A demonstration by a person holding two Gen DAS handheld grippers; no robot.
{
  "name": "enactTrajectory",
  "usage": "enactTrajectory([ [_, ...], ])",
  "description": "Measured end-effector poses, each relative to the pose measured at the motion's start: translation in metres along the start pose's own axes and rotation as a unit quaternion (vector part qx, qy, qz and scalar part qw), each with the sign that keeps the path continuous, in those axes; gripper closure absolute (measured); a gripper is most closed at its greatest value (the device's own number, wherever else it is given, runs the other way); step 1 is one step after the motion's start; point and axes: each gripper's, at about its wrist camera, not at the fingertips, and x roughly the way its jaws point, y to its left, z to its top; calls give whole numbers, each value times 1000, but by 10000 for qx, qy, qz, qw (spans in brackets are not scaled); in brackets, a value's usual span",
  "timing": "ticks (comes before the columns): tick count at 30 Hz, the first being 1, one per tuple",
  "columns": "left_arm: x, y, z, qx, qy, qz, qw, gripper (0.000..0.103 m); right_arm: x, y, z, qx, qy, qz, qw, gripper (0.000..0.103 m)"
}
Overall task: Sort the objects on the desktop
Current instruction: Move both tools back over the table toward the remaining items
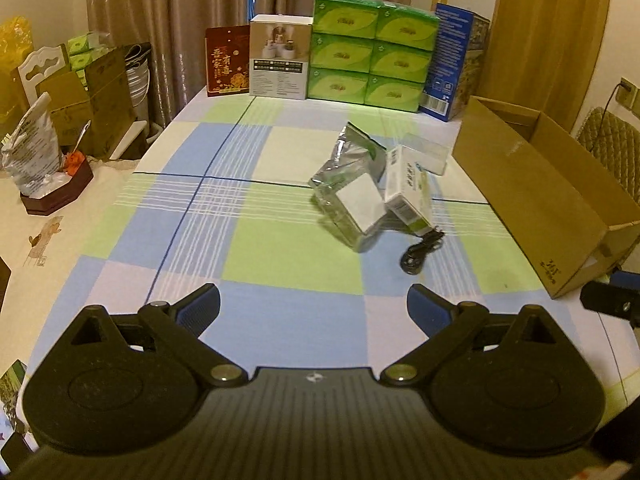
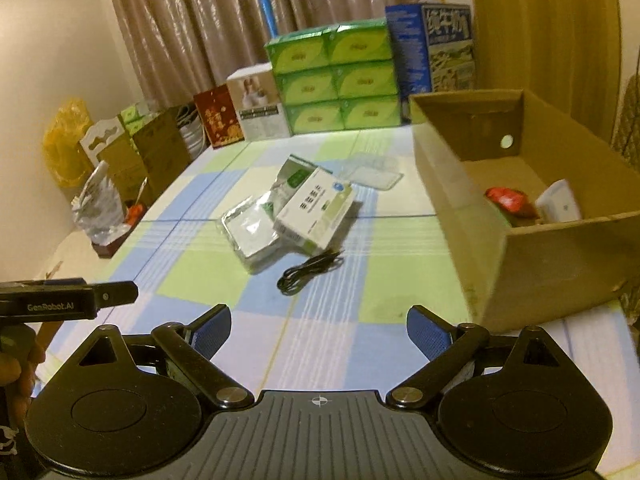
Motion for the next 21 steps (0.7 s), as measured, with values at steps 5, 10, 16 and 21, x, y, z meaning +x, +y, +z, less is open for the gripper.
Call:
enactTrajectory([
  [5, 15, 8, 4, 90, -2, 16, 10000, 5, 31, 4, 3, 99, 136, 28, 9999, 11],
  [10, 36, 16, 8, 228, 17, -113, 9997, 5, 67, 7, 7, 145, 308, 19, 9994, 11],
  [16, 68, 20, 16, 641, 91, -136, 9978, 5, 108, 13, 11, 154, 441, -52, 9989, 23],
  [21, 93, 22, 22, 932, 70, -236, 9953, 6, 142, 17, 15, 254, 534, -140, 9982, 41],
])
